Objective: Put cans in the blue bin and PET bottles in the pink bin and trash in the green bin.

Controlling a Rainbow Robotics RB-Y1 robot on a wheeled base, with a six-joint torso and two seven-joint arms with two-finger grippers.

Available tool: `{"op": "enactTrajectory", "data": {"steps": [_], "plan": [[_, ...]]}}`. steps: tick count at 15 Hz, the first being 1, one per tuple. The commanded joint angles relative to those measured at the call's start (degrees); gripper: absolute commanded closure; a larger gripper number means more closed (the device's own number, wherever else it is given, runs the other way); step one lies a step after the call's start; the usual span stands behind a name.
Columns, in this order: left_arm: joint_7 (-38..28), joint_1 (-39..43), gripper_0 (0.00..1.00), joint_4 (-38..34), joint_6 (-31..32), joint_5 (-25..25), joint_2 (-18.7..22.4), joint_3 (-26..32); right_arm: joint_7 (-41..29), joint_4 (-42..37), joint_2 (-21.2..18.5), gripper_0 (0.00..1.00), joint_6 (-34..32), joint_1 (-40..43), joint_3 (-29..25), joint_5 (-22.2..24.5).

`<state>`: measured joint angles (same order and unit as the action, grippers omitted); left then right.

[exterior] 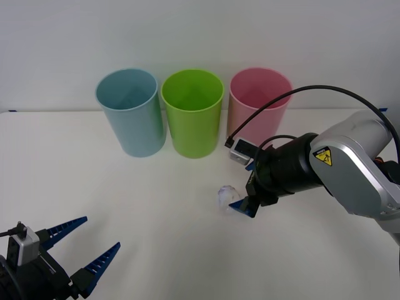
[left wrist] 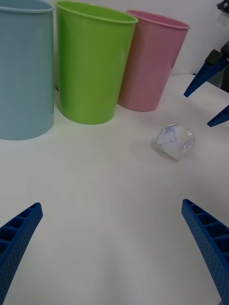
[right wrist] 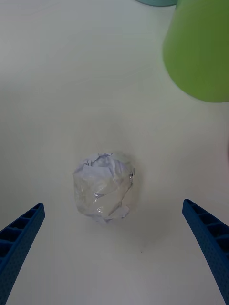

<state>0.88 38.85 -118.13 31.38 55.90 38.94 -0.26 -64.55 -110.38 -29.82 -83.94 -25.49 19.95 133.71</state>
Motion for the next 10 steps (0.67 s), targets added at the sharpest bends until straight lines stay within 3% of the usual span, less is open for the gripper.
{"op": "enactTrajectory", "data": {"steps": [1,10], "plan": [[0.00,0.00,0.00,0.00,0.00,0.00,0.00,0.00,0.39,1.84,1.25,0.00,0.01,0.09,0.18,0.59],[0.00,0.00,0.00,0.00,0.00,0.00,0.00,0.00,1.62,6.58,5.47,0.00,0.36,0.00,0.97,4.81]]}}
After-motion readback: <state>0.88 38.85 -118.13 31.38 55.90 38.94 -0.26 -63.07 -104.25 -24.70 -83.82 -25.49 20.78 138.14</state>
